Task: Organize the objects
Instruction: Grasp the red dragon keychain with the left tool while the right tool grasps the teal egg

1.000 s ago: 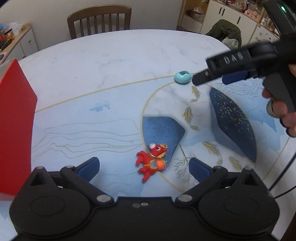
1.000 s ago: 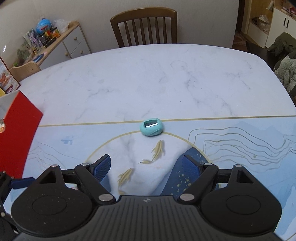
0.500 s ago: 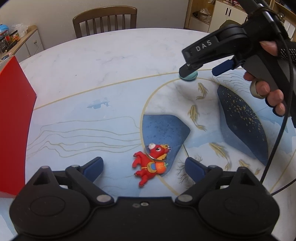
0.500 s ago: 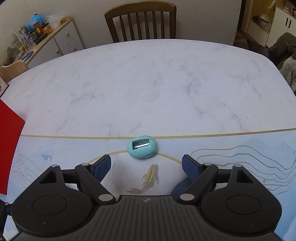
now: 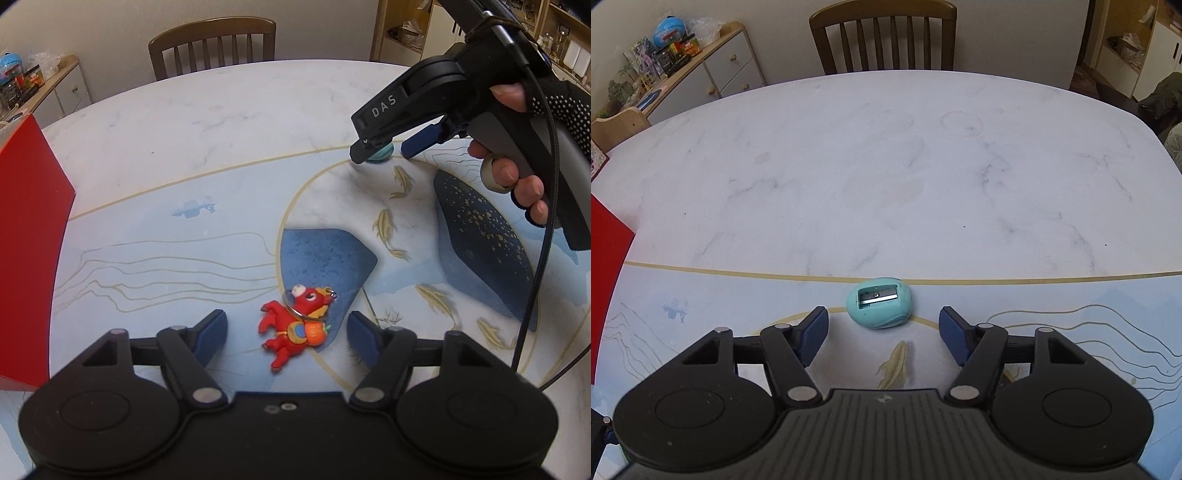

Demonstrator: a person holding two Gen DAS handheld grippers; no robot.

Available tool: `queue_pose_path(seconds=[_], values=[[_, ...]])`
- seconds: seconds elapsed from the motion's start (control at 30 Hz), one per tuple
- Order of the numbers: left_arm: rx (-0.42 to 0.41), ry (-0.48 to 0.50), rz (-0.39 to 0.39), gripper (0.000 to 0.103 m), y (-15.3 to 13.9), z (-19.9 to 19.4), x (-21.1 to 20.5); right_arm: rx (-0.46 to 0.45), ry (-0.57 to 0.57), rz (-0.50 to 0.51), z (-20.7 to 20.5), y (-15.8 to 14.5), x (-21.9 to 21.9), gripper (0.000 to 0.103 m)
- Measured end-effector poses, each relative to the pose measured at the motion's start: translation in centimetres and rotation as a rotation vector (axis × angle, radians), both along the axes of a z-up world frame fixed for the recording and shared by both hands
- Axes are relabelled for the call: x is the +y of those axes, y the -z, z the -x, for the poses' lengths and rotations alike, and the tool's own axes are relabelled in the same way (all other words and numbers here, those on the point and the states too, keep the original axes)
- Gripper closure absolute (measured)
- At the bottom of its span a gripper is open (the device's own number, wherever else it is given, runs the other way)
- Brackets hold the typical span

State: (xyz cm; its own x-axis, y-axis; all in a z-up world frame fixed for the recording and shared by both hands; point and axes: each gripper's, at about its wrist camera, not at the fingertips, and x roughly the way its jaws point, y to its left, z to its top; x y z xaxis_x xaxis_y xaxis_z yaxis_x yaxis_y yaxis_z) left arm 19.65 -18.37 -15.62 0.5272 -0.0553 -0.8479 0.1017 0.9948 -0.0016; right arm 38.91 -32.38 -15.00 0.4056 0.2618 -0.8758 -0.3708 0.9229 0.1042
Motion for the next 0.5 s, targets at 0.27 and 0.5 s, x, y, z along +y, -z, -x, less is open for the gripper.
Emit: queue_pose_path(seconds=[0.27, 0.5], values=[[-0.004, 0.009, -0.001, 0.053, -0.21, 0.17, 0.14, -0.008, -0.013, 0.0, 0.1, -0.14, 0.45, 0.056], [0.005, 0.028, 0.013, 0.066, -0.45, 0.19, 0.03, -0.014, -0.024, 0.011, 0.31, -0.34, 0.74, 0.065]])
